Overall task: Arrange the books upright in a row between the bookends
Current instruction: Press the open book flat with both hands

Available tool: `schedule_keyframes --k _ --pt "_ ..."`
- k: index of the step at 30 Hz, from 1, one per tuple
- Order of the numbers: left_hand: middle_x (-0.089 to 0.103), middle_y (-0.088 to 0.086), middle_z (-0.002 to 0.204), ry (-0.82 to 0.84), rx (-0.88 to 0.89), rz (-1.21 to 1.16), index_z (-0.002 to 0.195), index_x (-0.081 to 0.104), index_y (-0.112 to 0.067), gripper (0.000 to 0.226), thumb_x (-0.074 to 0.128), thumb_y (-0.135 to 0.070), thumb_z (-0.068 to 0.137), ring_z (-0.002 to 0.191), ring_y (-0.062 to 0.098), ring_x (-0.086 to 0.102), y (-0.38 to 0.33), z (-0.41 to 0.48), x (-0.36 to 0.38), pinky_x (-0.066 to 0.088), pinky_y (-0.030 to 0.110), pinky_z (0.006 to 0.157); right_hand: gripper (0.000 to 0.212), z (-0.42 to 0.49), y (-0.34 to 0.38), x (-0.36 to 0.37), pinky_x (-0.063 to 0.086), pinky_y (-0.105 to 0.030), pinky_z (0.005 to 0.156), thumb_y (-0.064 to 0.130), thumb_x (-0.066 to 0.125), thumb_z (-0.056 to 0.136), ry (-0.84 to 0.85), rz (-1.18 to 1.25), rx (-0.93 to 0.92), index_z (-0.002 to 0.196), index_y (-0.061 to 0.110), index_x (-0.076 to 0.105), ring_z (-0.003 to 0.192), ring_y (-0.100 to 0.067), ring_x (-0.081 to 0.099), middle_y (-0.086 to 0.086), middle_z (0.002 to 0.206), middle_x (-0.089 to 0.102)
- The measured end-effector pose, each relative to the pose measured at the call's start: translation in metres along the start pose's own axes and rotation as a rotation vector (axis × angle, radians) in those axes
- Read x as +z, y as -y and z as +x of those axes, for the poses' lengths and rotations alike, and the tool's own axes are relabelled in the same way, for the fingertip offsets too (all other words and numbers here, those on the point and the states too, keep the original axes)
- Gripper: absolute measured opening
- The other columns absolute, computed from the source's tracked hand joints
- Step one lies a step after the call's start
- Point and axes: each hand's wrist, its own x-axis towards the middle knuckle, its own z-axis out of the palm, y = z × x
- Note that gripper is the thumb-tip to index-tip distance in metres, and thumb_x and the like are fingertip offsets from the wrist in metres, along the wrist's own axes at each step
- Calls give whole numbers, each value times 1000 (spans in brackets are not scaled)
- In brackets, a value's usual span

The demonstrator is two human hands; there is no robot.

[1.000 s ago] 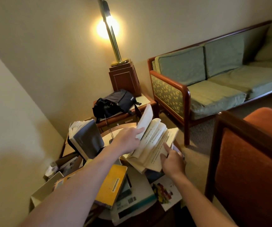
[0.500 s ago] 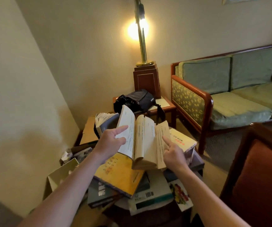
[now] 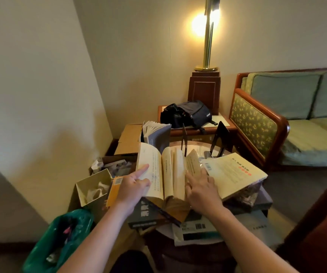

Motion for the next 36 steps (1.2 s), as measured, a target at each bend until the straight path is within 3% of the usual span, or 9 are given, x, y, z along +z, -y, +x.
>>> schedule_keyframes --k 2,4,7,9,13,16,26,34,36 --pt "51 0 146 -9 5 -8 137 60 -30 52 61 -7 91 102 12 64 2 -2 0 59 42 91 57 -5 7 7 -14 -59 117 49 28 104 -101 -218 -76 157 44 6 150 -43 -20 -13 166 -18" --pt "55 -2 138 -17 17 -9 138 59 -30 52 61 -7 91 84 3 60 4 -3 0 58 47 90 56 -7 14 9 -21 -57 116 50 23 105 -70 -265 -182 156 47 -1 149 -37 -26 -11 166 -18" --pt "57 -7 124 -31 29 -33 139 57 -29 52 60 -7 92 72 1 53 9 -5 -1 57 52 89 58 -11 24 2 3 -48 124 43 26 107 81 -160 -300 157 46 -4 155 -28 2 -4 168 2" --pt "54 -8 130 -33 53 -48 140 56 -28 51 60 -7 94 79 1 58 13 -5 -2 61 43 84 64 -14 29 -4 22 -43 121 35 34 107 118 -75 -346 157 48 -4 151 -24 20 0 168 10" --pt "52 -1 142 -28 70 -65 139 57 -29 51 63 -9 93 94 7 67 20 -4 -4 62 36 78 64 -11 30 -10 37 -41 109 45 48 97 257 -111 -416 155 51 20 141 -25 34 2 153 35" --pt "54 -4 130 -28 49 -92 140 55 -27 51 62 -7 94 92 5 67 24 -5 -7 59 22 69 74 -9 29 -12 38 -33 108 47 59 91 285 -109 -376 156 44 23 140 -23 36 1 148 40" --pt "49 -10 132 -17 -3 -142 143 52 -29 52 61 -11 95 109 14 64 41 -7 -21 61 26 74 77 -8 16 -3 43 -35 112 33 62 96 270 53 -265 155 51 15 142 -17 41 0 160 35" --pt "60 -1 131 -37 -46 -242 136 56 -37 50 62 -10 95 106 21 68 52 -7 -22 62 42 82 68 -14 26 7 40 -9 82 56 26 104 266 263 -183 159 37 -9 119 -8 44 -1 159 31" --pt "60 0 132 -51 -51 -250 133 57 -40 49 62 -11 95 109 22 67 53 -6 -22 61 44 84 69 -17 34 8 44 -16 94 59 24 102 234 314 -173 159 33 -6 126 -9 41 0 161 29"
